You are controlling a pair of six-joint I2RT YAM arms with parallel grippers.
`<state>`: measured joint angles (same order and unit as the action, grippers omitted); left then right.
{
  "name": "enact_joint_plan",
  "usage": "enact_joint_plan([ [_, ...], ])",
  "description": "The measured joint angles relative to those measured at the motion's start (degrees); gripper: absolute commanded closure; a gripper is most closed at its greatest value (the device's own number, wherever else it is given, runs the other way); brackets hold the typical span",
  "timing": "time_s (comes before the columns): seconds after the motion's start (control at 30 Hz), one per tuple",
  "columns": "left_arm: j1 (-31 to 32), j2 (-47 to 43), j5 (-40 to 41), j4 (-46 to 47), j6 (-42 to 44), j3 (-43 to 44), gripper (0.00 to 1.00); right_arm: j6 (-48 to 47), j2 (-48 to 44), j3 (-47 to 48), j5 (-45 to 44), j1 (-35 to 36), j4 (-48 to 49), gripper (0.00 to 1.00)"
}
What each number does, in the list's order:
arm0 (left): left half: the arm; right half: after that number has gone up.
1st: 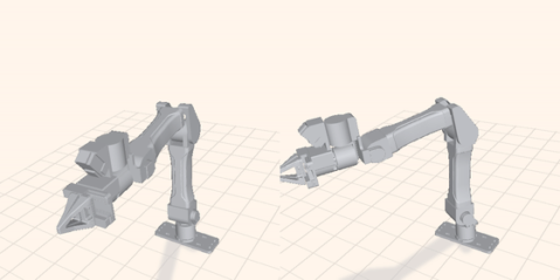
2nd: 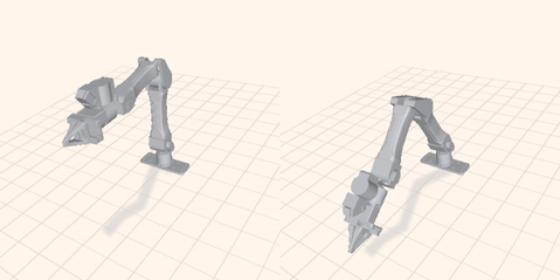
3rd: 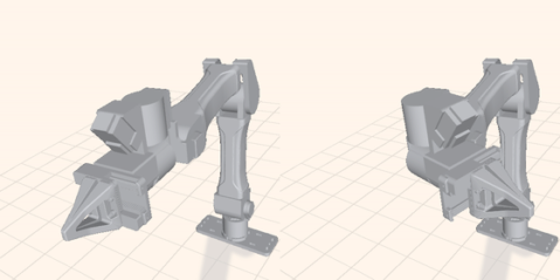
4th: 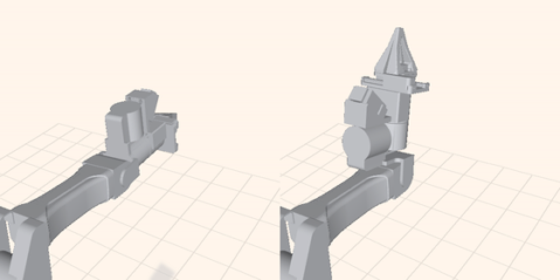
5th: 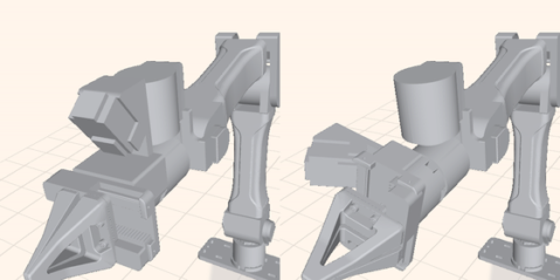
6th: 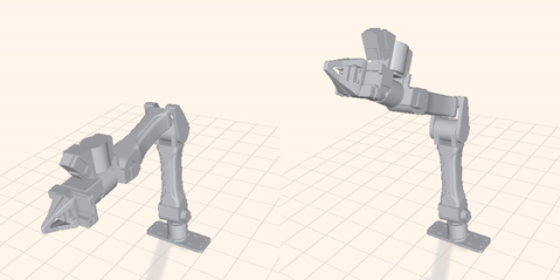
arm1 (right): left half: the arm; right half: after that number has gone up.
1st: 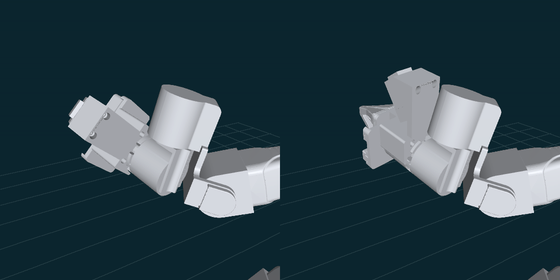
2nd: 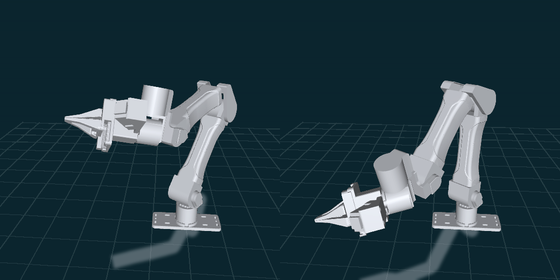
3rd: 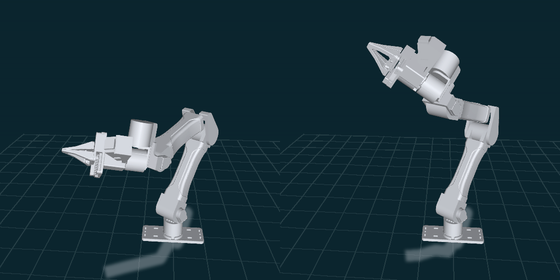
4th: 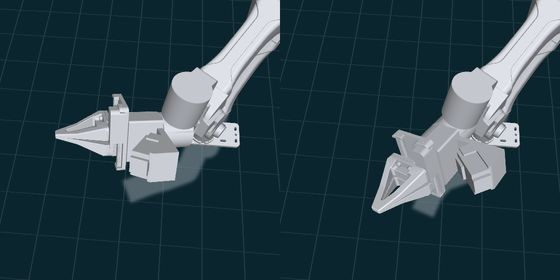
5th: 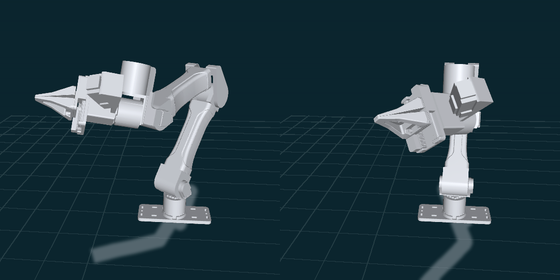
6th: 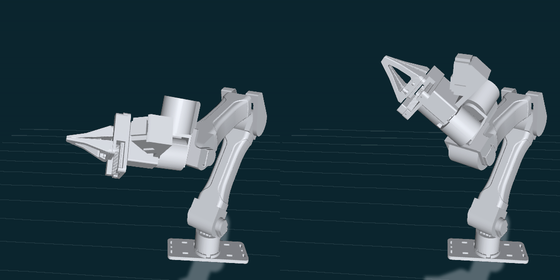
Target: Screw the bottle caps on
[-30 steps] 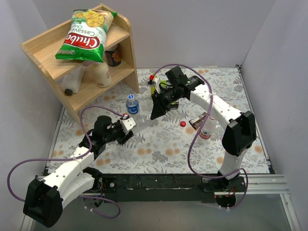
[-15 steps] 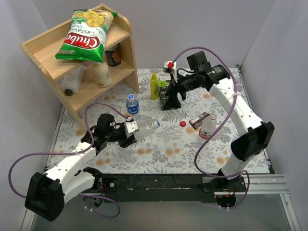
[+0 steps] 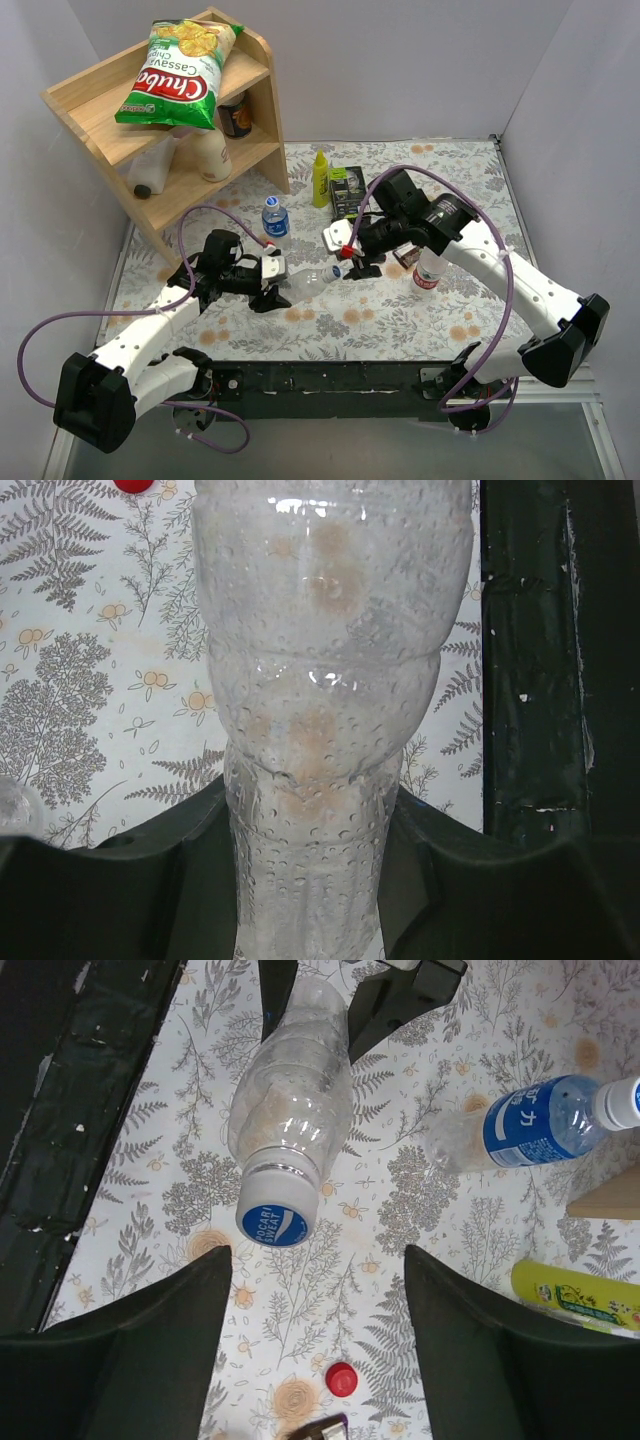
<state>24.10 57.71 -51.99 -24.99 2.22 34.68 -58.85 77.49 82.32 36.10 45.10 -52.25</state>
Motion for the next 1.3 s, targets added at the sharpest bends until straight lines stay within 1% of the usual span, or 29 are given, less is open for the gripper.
enact_joint_plan([
  [0.23,0.0,0.28,-0.76,-0.44,0.11,0.0,1.0,-4.57,1.27,0.02,-0.42,2.54,-0.46,0.34],
  [0.33,0.0,0.52,-0.94,-0.35,0.04,0.0,1.0,-6.32,1.38,0.02,-0.66,3.8,-1.18,0.43],
  [0.37,0.0,0.63,-1.03,-0.33,-0.02,0.0,1.0,-6.64,1.38,0.02,-0.83,4.09,-1.4,0.5],
  [0.43,0.0,0.83,-1.07,-0.28,-0.09,0.0,1.0,-7.26,1.44,0.02,-1.05,4.55,-1.64,0.57],
  [0.47,0.0,0.87,-1.07,-0.28,-0.11,0.0,1.0,-7.21,1.6,0.07,-1.2,4.61,-1.68,0.64],
  [0.53,0.0,0.96,-1.03,-0.31,-0.37,0.0,1.0,-6.86,2.05,0.35,-1.66,4.66,-1.73,0.7],
  [0.57,-0.02,1.01,-0.96,-0.31,-0.55,0.0,1.0,-6.51,2.34,0.55,-1.81,4.66,-1.64,0.76],
  [0.67,-0.33,0.83,0.28,0.39,-1.88,-0.09,1.0,-1.97,4.37,2.6,-3.08,4.59,-1.81,0.8],
  [0.73,-0.39,-0.5,2.95,2.8,-3.87,-0.98,1.0,3.65,7.02,5.62,-3.08,3.67,-2.67,0.8],
  [0.83,-0.37,-5.84,10.4,9.27,-7.3,-4.74,1.0,14.12,14.05,12.79,0.63,0.63,-4.48,0.86],
  [0.87,-0.33,-7.41,13.18,10.75,-8.2,-5.84,1.0,18.4,16.13,14.25,2.75,-0.74,-4.0,0.89],
  [0.9,-0.2,-8.37,15.85,11.67,-8.85,-6.45,1.0,22.6,17.86,14.82,5.05,-2.21,-3.04,0.89],
  [1.0,0.61,-8.37,22.47,13.14,-9.94,-6.73,1.0,34.47,22.69,16.28,10.95,-5.95,-0.39,0.82],
  [1.03,0.72,-8.26,24.24,13.35,-10.08,-6.73,1.0,38.32,24.3,16.61,12.61,-6.95,0.83,0.69],
  [1.1,0.83,-8.26,26.53,13.25,-10.08,-6.8,1.0,43.41,26.03,16.61,14.47,-7.87,2.58,0.5],
  [1.13,0.87,-8.26,27.21,13.09,-10.08,-6.8,1.0,45.11,26.4,16.61,14.78,-8.04,3.15,0.24],
  [1.17,0.9,-8.26,27.52,13.09,-9.97,-6.8,1.0,46.84,26.73,16.61,15.39,-8.22,3.48,0.16],
  [1.23,1.11,-8.28,28.06,14.8,-9.77,-6.78,1.0,48.74,26.97,16.7,17.88,-8.35,2.8,0.09],
  [1.3,1.2,-8.28,27.65,14.93,-8.92,-6.54,1.0,47.71,26.97,18.34,18.16,-8.5,1.16,0.07],
])
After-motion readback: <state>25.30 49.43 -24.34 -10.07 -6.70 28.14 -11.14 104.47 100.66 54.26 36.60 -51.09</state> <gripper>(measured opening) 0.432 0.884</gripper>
